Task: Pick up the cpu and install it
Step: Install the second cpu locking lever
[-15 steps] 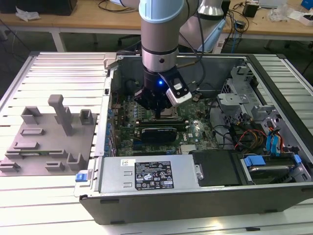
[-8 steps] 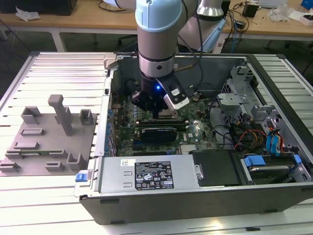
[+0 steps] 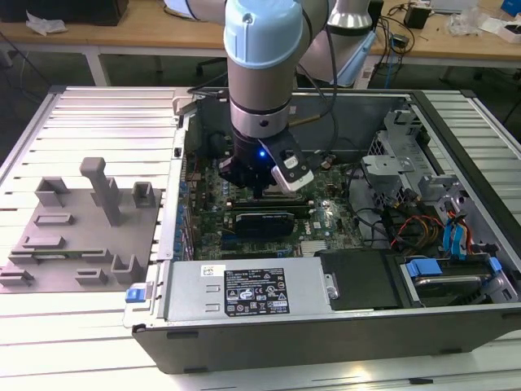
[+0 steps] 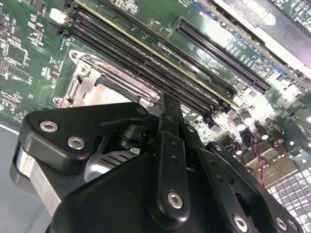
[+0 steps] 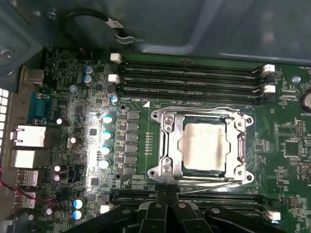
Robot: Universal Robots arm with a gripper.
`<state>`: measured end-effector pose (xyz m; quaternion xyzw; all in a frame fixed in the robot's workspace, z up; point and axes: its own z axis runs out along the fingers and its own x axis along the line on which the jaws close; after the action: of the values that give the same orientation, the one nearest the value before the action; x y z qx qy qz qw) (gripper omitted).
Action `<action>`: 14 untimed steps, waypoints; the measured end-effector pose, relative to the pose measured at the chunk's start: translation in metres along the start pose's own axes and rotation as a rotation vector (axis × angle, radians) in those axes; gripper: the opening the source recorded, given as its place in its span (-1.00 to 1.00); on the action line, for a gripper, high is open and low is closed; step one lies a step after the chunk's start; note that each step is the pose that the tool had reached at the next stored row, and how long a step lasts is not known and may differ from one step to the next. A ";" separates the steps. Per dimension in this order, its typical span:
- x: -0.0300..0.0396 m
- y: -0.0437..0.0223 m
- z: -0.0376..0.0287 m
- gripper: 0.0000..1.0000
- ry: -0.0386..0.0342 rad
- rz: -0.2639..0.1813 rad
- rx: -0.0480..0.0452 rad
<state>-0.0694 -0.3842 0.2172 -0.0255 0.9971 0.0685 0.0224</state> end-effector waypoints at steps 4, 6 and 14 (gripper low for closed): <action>0.0024 -0.0019 0.0048 -0.79 -0.0007 0.000 -0.0139; 0.0037 -0.0022 0.0070 -0.79 -0.0012 0.001 -0.0203; 0.0119 -0.0036 0.0176 -0.79 -0.0020 0.002 -0.0532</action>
<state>-0.0804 -0.3859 0.1987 -0.0250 0.9949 0.0951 0.0226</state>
